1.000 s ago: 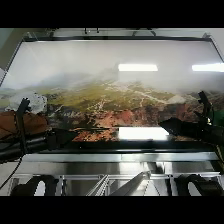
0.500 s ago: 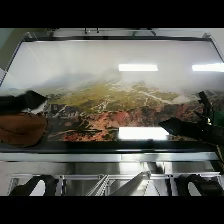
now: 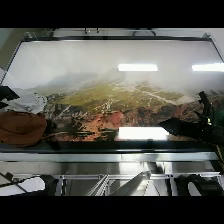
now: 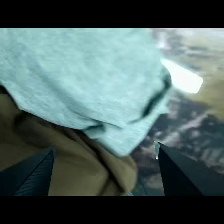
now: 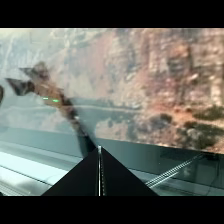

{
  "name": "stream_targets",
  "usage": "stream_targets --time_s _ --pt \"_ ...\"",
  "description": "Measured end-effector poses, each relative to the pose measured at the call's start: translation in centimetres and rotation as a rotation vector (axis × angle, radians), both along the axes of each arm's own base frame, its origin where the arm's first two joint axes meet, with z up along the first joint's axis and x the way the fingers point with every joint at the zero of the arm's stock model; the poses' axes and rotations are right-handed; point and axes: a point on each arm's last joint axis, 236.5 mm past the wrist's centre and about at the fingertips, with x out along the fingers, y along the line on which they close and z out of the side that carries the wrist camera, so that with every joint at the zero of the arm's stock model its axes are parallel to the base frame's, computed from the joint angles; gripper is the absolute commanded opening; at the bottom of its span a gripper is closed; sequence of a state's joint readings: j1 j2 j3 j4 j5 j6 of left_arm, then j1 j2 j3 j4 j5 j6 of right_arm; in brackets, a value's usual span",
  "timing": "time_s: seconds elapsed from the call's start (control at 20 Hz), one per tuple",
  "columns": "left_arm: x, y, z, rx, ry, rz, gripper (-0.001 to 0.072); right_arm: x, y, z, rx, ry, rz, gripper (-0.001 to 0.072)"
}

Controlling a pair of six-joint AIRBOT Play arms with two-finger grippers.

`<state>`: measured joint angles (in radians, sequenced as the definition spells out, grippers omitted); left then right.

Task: Fold the shirts.

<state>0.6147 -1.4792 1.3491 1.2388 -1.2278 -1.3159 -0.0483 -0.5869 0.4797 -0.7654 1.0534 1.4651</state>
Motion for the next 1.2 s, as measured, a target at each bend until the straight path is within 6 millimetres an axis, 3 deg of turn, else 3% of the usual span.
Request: stream_targets --time_s 0.2,0.25,0.3,0.35,0.4,0.5,0.6,0.75,0.9,1.0,1.1,1.2 --pt "1.2 1.6 -5.0 -0.048 0.079 -0.007 0.0716 0.0 0.0 0.0 0.000 0.000 0.000 0.0019" --pt "1.6 1.7 -6.1 -0.055 0.095 -0.017 0.0671 0.0 0.0 0.0 0.000 0.000 0.000 0.0019" --pt "2.2 1.6 -7.0 -0.062 0.106 -0.028 0.0501 0.0 0.0 0.0 0.000 0.000 0.000 0.0019" --pt "2.8 1.5 -7.7 -0.067 0.113 -0.038 0.0185 0.0 0.0 0.0 0.000 0.000 0.000 0.0019" --pt "3.3 1.3 -8.3 -0.071 0.120 -0.054 0.0015 0.0 0.0 0.0 0.000 0.000 0.000 0.0019" --pt "4.6 0.7 -8.6 -0.072 0.120 -0.086 0.0019 0.0 0.0 0.0 0.000 0.000 0.000 0.0019" --pt "6.3 -0.6 -7.6 -0.088 0.095 -0.118 0.0019 0.0 0.0 0.0 0.000 0.001 0.000 0.0019" --pt "9.3 -4.9 -2.6 -0.172 -0.013 -0.198 0.0019 0.0 0.0 0.0 0.000 0.001 0.001 0.0019" --pt "11.2 -13.1 6.7 -0.322 -0.186 -0.358 0.0018 0.0 0.0 0.0 0.000 0.001 0.001 0.0019" --pt "10.6 -19.3 13.4 -0.411 -0.302 -0.496 0.0019 0.0 0.0 0.0 0.000 0.001 0.001 0.0019" --pt "9.1 -25.1 18.9 -0.461 -0.399 -0.628 0.0020 0.0 0.0 0.0 0.000 0.001 0.001 0.0019" --pt "6.9 -30.3 22.6 -0.494 -0.458 -0.750 0.0019 0.0 0.0 0.0 0.000 0.001 0.001 0.0019"
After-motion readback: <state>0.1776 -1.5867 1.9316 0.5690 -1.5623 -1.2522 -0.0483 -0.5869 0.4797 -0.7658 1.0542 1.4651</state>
